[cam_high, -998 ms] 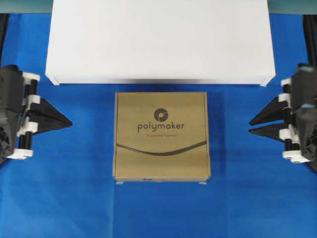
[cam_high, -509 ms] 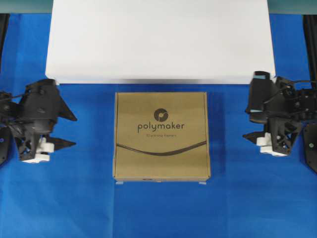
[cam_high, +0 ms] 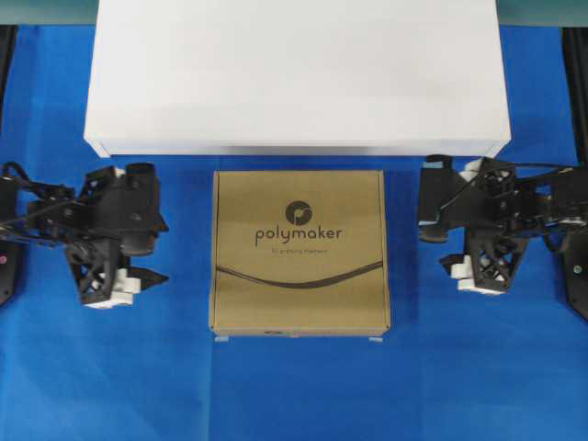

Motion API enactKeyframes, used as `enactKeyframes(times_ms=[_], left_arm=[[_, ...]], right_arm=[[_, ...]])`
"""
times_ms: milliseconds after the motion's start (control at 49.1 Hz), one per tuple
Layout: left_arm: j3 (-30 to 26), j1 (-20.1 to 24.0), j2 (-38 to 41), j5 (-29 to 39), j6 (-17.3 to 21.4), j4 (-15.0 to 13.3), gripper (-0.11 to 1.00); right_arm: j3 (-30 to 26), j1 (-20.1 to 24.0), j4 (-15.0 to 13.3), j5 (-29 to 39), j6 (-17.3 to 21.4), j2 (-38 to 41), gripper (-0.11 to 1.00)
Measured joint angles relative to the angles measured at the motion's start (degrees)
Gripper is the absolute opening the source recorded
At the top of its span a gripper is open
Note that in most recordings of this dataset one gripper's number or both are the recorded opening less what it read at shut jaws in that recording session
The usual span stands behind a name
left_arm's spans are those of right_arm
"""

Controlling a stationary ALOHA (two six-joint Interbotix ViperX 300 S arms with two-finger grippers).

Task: Place the cardboard box on the stand after clamping it between your arms.
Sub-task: 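Move both grippers inward toward the left and right sides of the box, then press both grippers against the box sides to clamp it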

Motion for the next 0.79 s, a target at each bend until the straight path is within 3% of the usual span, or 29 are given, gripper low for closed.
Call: enactKeyframes(times_ms=[794], left_arm=[[-5.1,2.2,17.7,-11.8,2.3,0.1,0.85]], right_arm=[[-6.9,1.1,0.0,-14.0,-3.1,17.4,0.98]])
